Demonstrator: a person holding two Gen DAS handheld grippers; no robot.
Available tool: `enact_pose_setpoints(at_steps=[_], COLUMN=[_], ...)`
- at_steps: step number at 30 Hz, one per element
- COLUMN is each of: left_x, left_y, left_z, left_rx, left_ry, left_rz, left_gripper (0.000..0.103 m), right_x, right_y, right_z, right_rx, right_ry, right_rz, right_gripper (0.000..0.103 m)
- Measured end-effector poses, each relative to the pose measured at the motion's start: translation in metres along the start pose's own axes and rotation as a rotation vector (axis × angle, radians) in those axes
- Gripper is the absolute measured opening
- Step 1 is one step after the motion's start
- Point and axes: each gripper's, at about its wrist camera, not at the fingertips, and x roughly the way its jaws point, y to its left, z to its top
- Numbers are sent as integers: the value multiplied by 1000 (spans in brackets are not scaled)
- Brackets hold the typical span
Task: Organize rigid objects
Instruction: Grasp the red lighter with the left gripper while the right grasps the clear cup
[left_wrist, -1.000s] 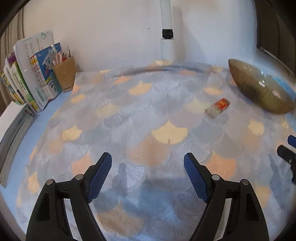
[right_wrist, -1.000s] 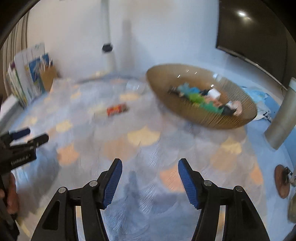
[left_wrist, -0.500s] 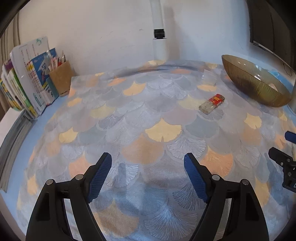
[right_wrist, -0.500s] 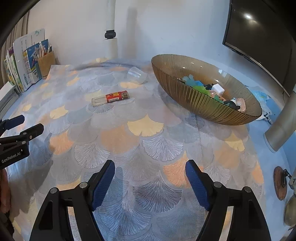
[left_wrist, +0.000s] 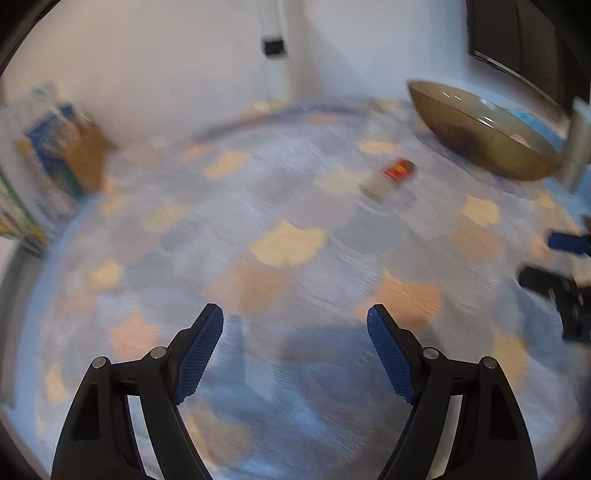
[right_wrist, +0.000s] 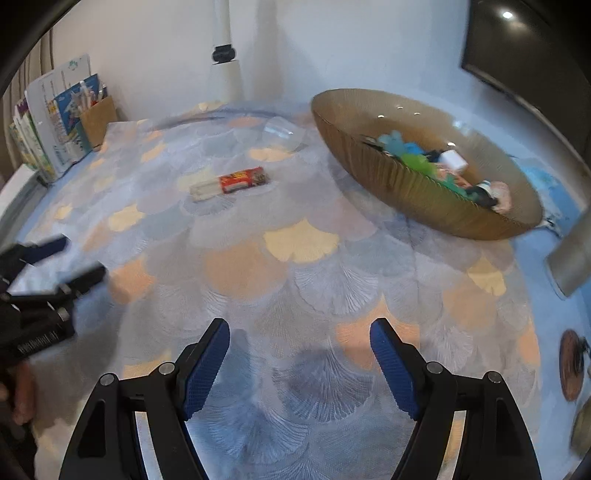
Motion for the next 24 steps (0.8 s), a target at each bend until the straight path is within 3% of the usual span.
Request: enact_pose_setpoints(at_steps=[2, 4, 9, 11, 17, 19, 24], left_x=[-1, -9, 5, 21, 59, 65, 74], left_y=[10, 19, 8, 0, -22, -24, -27], left_z=[11, 31, 79, 91, 110, 111, 112], left_rx=[-63, -107, -22, 6, 70, 73, 106], left_ry=[41, 0, -38, -13, 26, 25, 28], left_rz=[-141, -220, -191, -215, -279, -305, -322], left_gripper=[79, 79, 79, 79, 76, 76, 76], right_x=[-16, -29, -10, 19, 109, 130, 172], right_y=[0, 3, 31, 50, 86, 91, 94], right_z=[32, 72, 168, 199, 236, 236, 232], right_rx=[-53, -120, -359, -475, -688, -735, -816], right_ry=[-22, -46, 5, 95, 368, 424, 549], right_rz=[6, 4, 5, 19, -57, -99, -161], right_gripper=[77, 77, 77, 77, 73, 65, 62])
